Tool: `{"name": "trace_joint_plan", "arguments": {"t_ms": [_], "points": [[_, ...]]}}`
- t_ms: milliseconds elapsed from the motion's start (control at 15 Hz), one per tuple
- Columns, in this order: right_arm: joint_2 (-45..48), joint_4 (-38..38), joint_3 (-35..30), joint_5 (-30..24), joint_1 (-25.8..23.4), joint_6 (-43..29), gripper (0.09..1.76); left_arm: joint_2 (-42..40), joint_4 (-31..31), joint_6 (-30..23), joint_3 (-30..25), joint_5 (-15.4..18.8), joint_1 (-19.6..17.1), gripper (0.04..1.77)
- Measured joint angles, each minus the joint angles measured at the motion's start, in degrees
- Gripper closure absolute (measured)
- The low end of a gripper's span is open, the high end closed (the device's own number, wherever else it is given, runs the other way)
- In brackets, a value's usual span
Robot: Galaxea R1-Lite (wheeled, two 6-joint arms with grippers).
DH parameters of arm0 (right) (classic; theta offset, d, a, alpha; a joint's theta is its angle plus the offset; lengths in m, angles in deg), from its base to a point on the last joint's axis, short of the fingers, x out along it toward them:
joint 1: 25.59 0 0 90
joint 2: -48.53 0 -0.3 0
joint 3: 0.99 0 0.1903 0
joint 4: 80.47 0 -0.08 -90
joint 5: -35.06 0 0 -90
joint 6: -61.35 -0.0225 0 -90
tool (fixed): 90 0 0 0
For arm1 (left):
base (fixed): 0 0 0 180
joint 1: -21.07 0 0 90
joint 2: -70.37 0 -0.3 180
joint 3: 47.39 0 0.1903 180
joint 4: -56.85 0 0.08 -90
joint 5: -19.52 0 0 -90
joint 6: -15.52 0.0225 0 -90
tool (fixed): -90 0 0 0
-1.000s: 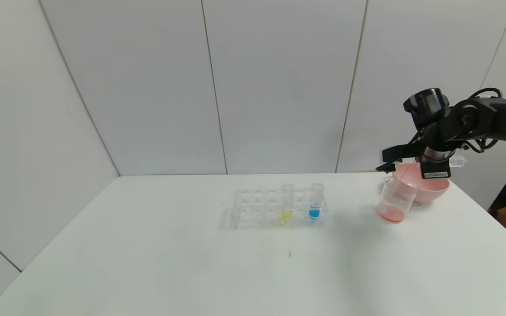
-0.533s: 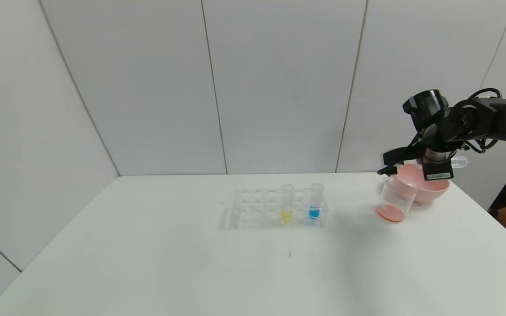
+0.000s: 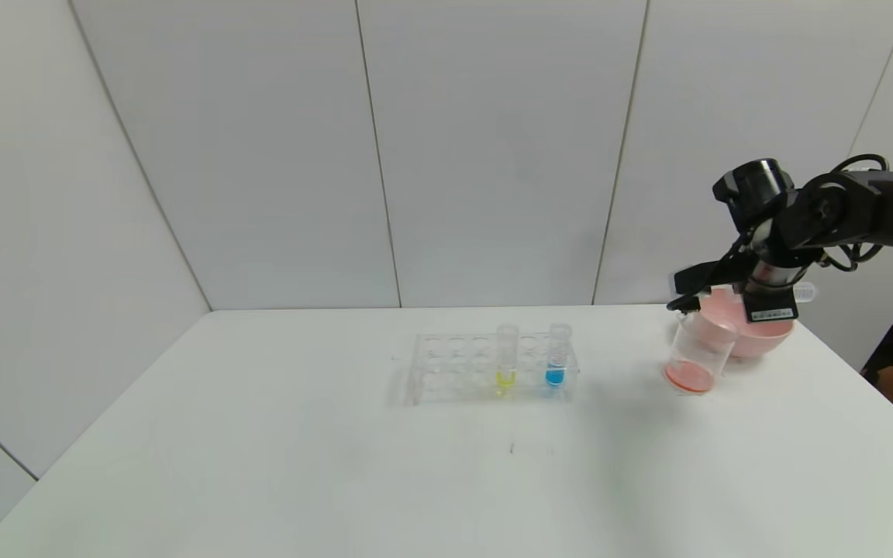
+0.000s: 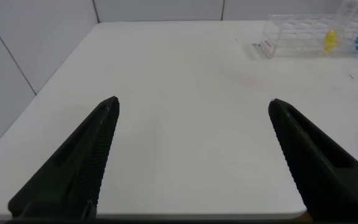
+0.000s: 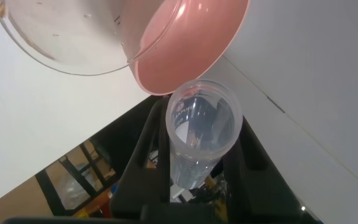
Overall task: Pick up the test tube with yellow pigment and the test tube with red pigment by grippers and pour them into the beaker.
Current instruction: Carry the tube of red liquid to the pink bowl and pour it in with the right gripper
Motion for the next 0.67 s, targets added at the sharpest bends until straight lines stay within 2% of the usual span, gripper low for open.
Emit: {"name": "trace_joint_plan", "arguments": {"t_ms": [467, 667], "points": [[0.3, -0.3, 0.0, -0.1, 0.0, -0.1, 1.31, 0.0, 0.0, 0.0, 0.0, 0.0, 0.0, 0.09], [1.2, -0.3, 0.0, -6.2, -1.0, -0.3, 1.31, 0.0, 0.0, 0.0, 0.0, 0.0, 0.0, 0.09]]}}
